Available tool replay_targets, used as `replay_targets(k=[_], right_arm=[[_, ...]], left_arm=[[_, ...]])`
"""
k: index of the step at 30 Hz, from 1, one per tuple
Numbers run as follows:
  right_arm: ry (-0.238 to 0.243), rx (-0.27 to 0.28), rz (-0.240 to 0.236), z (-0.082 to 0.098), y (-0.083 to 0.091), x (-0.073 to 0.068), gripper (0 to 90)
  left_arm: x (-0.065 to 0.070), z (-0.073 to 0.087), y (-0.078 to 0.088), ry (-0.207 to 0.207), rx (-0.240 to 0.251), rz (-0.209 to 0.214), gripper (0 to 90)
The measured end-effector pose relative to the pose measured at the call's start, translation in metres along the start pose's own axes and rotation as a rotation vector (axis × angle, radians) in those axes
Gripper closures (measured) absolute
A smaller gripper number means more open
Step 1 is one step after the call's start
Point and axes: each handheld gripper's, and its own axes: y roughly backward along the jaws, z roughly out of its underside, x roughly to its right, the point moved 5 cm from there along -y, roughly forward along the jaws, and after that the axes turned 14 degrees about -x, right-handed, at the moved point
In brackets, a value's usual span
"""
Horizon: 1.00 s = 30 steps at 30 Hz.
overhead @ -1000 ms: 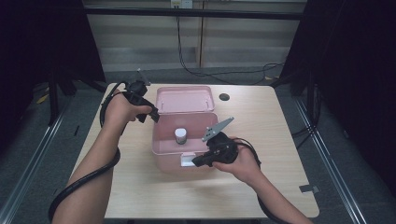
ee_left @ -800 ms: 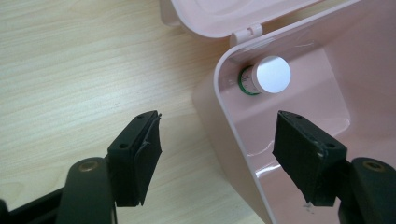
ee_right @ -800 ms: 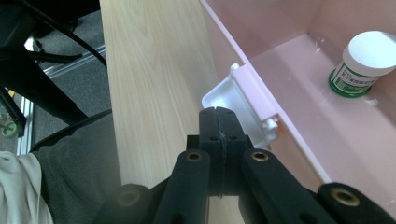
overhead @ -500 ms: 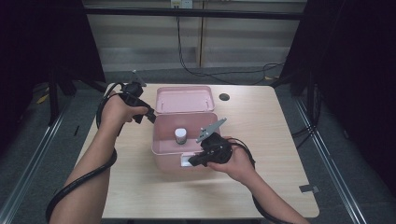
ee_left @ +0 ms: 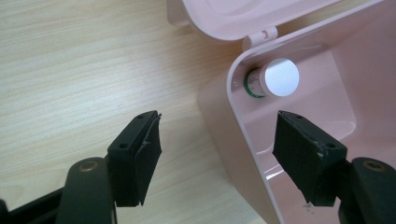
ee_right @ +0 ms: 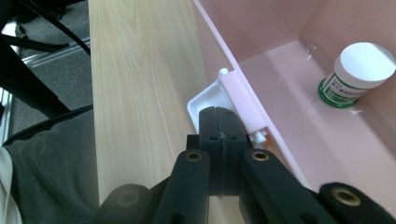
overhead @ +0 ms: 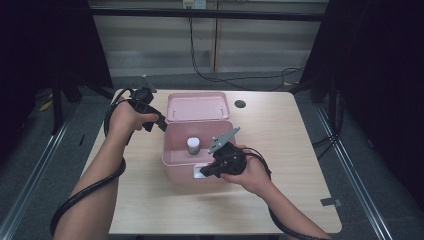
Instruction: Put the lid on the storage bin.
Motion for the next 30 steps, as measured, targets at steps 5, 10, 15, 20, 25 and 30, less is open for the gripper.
replay_targets(k=[5, 10, 15, 20, 25, 30], right_arm=[[0.020, 0.004, 0.006, 0.000, 0.000, 0.001, 90.0], [0.021, 0.008, -0.001, 0.001, 0.000, 0.001, 90.0], [0.028, 0.011, -0.003, 0.001, 0.000, 0.001, 90.0], [0.031, 0.017, -0.009, 0.002, -0.001, 0.001, 90.0], [0.031, 0.019, -0.013, 0.002, -0.001, 0.002, 90.0], [0.034, 0.019, -0.014, 0.002, -0.001, 0.002, 90.0]], left_arm=[[-0.002, -0.004, 0.000, 0.012, 0.015, 0.002, 31.5], [-0.003, -0.013, -0.001, 0.027, 0.020, 0.007, 31.9], [-0.004, -0.027, -0.004, 0.063, 0.027, 0.017, 33.1], [-0.005, -0.039, -0.010, 0.082, 0.027, 0.013, 33.8], [-0.008, -0.049, -0.018, 0.101, 0.027, 0.014, 35.2], [-0.010, -0.057, -0.019, 0.132, 0.045, 0.016, 35.9]])
